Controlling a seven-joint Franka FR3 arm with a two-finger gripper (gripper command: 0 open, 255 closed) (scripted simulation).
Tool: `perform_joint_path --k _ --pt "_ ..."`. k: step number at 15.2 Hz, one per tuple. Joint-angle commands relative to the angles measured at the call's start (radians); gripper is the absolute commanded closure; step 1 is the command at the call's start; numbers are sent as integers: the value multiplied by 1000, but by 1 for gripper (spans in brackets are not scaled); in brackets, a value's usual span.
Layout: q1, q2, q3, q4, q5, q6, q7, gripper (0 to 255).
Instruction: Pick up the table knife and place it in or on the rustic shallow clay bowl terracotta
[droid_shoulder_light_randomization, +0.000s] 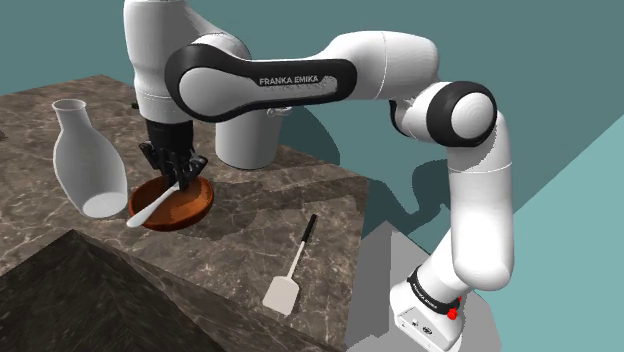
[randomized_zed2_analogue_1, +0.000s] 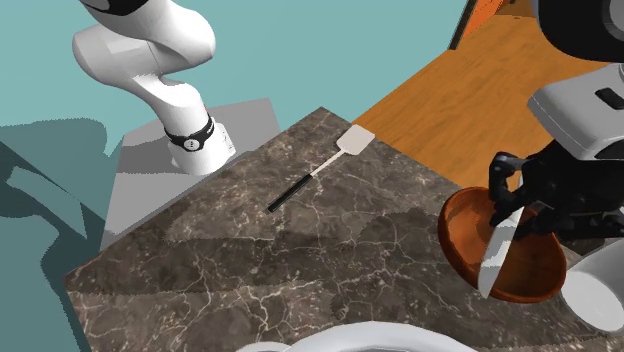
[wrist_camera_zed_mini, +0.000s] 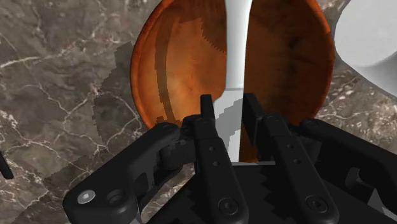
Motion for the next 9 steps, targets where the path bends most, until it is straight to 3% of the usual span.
perform_joint_path --k 1,9 --pt "-4 3 -2 -22 -3 23 3 255" --pt "-6 5 -3 -34 -5 37 5 255"
